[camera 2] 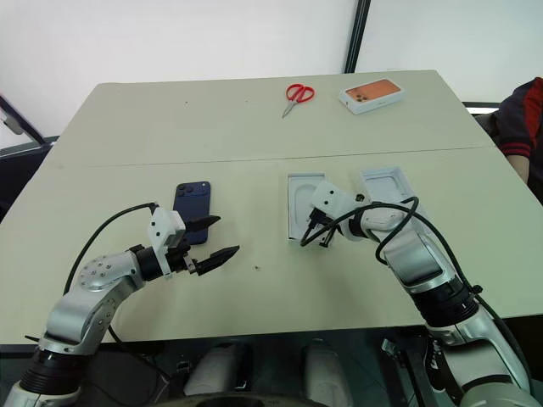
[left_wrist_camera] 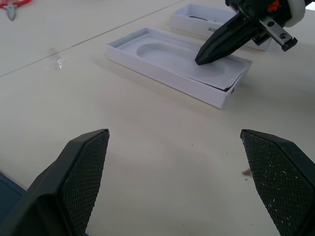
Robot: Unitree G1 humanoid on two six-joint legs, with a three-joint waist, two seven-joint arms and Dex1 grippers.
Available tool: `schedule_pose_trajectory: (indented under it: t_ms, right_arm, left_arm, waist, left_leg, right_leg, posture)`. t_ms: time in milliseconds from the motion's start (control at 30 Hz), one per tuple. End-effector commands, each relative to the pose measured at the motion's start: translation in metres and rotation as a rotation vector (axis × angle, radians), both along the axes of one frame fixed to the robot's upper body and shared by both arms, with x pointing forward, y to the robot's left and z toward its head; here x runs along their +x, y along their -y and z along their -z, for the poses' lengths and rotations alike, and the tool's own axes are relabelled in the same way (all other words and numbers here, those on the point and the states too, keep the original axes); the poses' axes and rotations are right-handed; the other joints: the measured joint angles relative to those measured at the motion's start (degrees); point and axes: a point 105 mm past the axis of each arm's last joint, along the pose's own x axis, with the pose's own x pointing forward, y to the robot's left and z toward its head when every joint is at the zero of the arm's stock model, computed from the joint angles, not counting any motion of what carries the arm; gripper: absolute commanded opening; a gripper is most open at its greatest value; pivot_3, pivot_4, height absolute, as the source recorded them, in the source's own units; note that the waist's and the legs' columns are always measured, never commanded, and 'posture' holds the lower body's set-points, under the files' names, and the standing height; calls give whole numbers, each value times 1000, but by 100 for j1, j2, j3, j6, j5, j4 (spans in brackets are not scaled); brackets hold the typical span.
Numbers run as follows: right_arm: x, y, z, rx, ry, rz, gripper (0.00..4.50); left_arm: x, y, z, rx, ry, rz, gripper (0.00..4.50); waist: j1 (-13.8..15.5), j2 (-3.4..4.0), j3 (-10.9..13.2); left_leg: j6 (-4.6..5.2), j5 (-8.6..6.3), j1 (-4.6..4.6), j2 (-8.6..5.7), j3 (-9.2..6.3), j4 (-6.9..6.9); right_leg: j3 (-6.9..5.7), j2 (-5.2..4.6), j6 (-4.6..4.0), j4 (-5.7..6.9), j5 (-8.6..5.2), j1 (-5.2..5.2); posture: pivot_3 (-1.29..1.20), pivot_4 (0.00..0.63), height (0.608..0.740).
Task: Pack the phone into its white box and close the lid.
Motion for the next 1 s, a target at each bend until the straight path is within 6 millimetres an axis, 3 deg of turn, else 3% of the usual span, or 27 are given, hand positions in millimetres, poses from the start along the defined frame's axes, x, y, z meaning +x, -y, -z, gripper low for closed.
schedule_pose_trajectory:
  t_ms: [33, 300, 600, 833, 1000]
  right_arm:
    - [-8, -11, -23, 24, 62, -94, 34]
    - [-26, -16, -5, -7, -12, -159, 34]
    - [-15, -12, 9, -11, -20, -83, 34]
    - [-9, -16, 6, 11, -3, -72, 34]
    - [-3, -22, -11, 75, 40, -76, 34]
  left_arm:
    - [-3, 5, -9, 2, 47, 26, 4500]
    - [-3, 5, -9, 0, 47, 26, 4500]
    - [-3, 6, -8, -2, 44, 31, 4500]
    - [-3, 7, -7, -3, 39, 31, 4500]
    - [-3, 7, -8, -5, 41, 28, 4500]
  waist:
    - [-1, 1, 5]
    - [4, -18, 21]
    - [4, -19, 23]
    - [8, -20, 24]
    - [2, -18, 30]
  left_leg:
    - [0, 0, 0, 0, 0, 0]
    - [0, 0, -1, 1, -4, -1]
    - [0, 0, 0, 2, -6, 0]
    - [0, 0, 0, 1, -5, 0]
    - [0, 0, -1, 1, -6, -2]
  right_leg:
    - [0, 0, 0, 0, 0, 0]
    - [-2, -3, 0, -1, 0, 1]
    - [-2, -5, -1, -2, 0, 2]
    - [-2, -6, -2, -4, 0, 3]
    - [-2, -6, -2, -4, 0, 1]
  posture:
    - [0, 150, 740]
    - [0, 150, 740]
    - [0, 150, 740]
    - [0, 150, 740]
    - [0, 150, 740]
